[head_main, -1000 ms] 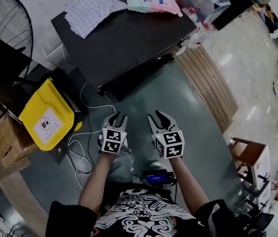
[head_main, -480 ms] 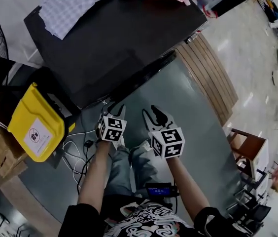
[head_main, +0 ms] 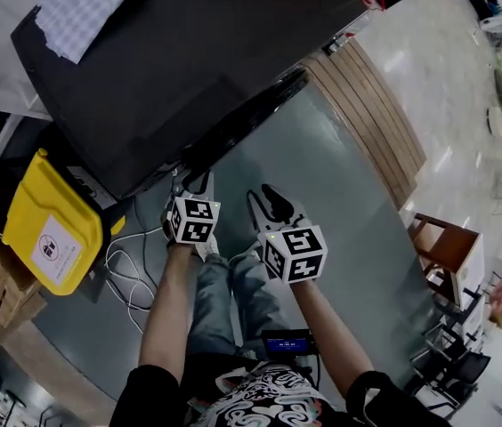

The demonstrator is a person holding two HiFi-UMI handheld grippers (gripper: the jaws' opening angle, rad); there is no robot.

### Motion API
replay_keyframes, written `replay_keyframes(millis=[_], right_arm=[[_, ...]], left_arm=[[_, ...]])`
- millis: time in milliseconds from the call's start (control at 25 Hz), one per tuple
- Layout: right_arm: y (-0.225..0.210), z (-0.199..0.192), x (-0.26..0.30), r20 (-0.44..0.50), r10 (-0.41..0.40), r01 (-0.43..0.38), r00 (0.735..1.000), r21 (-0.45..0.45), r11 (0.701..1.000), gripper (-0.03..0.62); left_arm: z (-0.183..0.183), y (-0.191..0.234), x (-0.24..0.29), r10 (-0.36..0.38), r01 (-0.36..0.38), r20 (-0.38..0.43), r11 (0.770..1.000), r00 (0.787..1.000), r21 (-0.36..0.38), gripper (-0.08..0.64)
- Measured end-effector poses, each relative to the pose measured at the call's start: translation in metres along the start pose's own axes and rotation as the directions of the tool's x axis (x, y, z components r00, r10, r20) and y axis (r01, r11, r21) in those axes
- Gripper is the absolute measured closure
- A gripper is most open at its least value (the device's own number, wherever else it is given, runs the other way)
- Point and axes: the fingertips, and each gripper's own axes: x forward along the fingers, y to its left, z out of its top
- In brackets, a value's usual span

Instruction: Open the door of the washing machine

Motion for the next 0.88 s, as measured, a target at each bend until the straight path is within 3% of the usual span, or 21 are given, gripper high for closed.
replay_keyframes(millis=[200, 440, 760, 880], right_arm=[[-0.012, 0.008, 0.007, 0.010, -0.044, 0.044, 0.999, 0.057, 0.997, 0.456], [-0.015, 0.005, 0.014, -0.017, -0.078, 0.079, 0.997, 0.054, 0.995, 0.446], [-0.016, 0.008, 0.020, -0.031, -0.122, 0.124, 0.992, 0.073, 0.990, 0.426], [-0.030, 0.006, 0.021, -0.046, -0.179, 0.182, 0.983, 0.074, 0.981, 0.391]], left_arm=[[0.003, 0.001, 0.000, 0.007, -0.007, -0.014, 1.000, 1.000, 0.016, 0.471], [0.001, -0.007, 0.000, 0.003, -0.002, -0.042, 1.000, 0.999, 0.005, 0.472], [-0.013, -0.075, -0.008, -0.135, 0.134, -0.096, 0.991, 0.986, -0.017, 0.482], [-0.015, -0.110, -0.012, -0.249, 0.253, -0.119, 0.967, 0.961, 0.015, 0.479]])
